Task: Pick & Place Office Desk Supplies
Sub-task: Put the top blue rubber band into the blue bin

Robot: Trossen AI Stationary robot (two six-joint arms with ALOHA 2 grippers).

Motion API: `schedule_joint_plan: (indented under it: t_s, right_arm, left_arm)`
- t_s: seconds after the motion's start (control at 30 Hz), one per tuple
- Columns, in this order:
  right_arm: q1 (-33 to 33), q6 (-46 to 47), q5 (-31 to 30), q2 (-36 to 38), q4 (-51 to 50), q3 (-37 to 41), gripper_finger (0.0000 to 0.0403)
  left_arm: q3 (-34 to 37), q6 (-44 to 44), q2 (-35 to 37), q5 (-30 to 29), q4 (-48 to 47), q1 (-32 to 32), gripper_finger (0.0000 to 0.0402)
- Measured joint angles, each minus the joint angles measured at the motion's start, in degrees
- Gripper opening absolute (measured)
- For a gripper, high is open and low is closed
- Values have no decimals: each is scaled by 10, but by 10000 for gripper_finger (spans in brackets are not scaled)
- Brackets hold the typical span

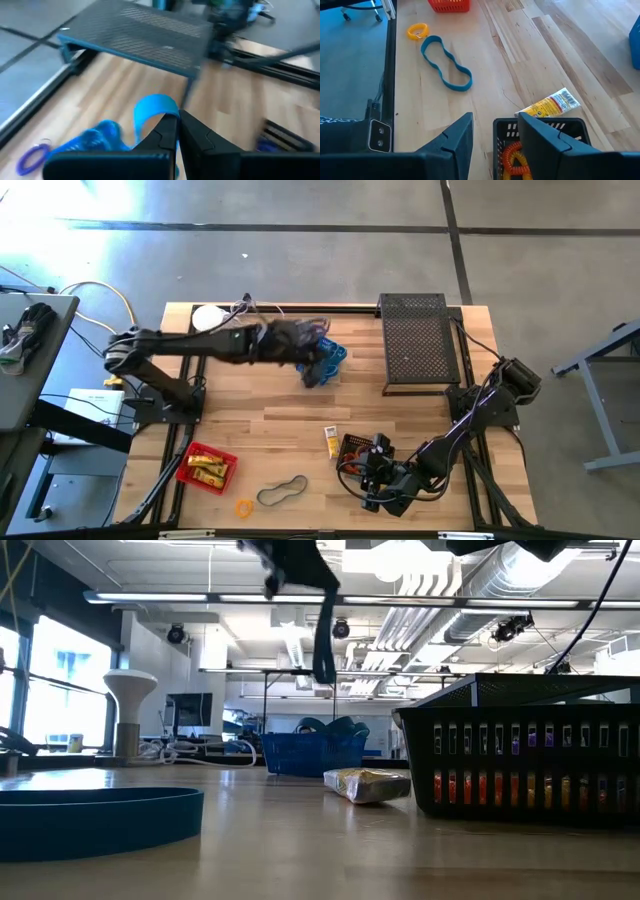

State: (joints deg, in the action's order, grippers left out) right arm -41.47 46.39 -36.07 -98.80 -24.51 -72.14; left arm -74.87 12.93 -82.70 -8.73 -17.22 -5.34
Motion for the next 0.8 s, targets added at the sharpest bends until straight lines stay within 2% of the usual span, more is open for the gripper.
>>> schedule_joint_plan:
  t_s: [0.13, 0.2, 0.3, 0.43, 0.6, 0.8]
  right_arm:
    - [0, -1, 0, 0, -1, 0, 144]
    - [0, -2, -4, 0, -2, 0, 144]
    - [0, -2, -4, 0, -2, 0, 144]
    - [0, -3, -5, 0, -4, 0, 144]
    - [0, -6, -5, 0, -5, 0, 144]
    - [0, -6, -5, 0, -5, 0, 144]
  left_arm:
    - [0, -26, -38, 107, 44, -67, 1]
    - [0, -44, -56, 140, 68, -96, 1]
    - [1, -54, -83, 156, 94, -133, 1]
    - [1, -57, -121, 234, 111, -168, 1]
    - [1, -60, -157, 245, 107, -175, 1]
    - [1, -60, -159, 245, 110, -175, 1]
